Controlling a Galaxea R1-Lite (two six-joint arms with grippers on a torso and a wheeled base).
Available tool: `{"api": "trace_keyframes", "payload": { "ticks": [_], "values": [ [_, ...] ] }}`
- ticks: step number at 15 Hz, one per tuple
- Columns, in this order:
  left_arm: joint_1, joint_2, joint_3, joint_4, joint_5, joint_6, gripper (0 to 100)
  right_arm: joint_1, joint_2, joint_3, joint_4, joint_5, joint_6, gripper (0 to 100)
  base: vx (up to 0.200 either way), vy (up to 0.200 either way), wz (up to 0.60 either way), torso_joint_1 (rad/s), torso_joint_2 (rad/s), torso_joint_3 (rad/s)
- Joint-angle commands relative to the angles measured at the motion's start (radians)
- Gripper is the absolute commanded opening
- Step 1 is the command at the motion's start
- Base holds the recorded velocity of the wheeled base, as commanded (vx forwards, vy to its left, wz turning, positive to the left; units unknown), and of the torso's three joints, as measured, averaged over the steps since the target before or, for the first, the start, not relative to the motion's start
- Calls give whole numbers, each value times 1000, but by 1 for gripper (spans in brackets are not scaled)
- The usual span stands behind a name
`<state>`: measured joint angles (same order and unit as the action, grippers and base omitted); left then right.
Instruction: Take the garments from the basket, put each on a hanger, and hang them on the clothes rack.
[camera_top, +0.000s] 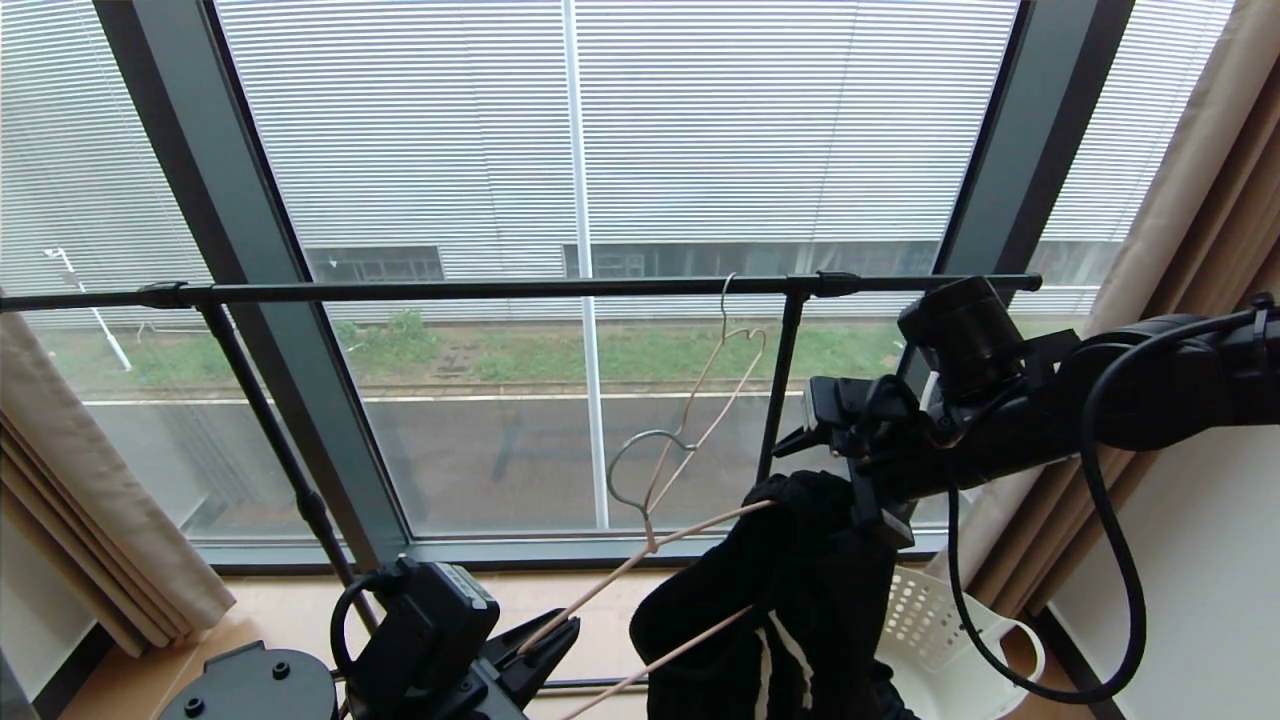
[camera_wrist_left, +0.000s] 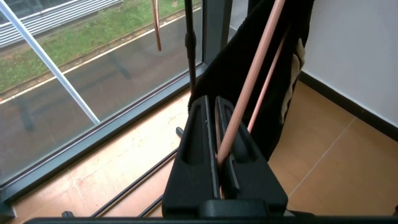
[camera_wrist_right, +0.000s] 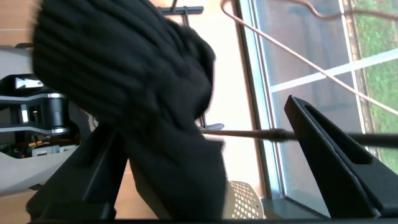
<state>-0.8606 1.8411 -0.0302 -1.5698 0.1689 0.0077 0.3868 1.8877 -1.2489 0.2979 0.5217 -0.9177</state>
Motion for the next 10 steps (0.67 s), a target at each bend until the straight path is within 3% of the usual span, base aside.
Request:
{"api": "trace_keyframes", "payload": {
  "ticks": [1, 10],
  "values": [
    [0, 3, 0, -1, 0, 0, 0, 21, -1, -4, 0, 1, 0, 100, 0, 0, 0, 0, 0, 0],
    [0, 0, 0, -1, 0, 0, 0, 99, -1, 0, 17, 3, 8, 100, 0, 0, 0, 0, 0, 0]
  ]
}}
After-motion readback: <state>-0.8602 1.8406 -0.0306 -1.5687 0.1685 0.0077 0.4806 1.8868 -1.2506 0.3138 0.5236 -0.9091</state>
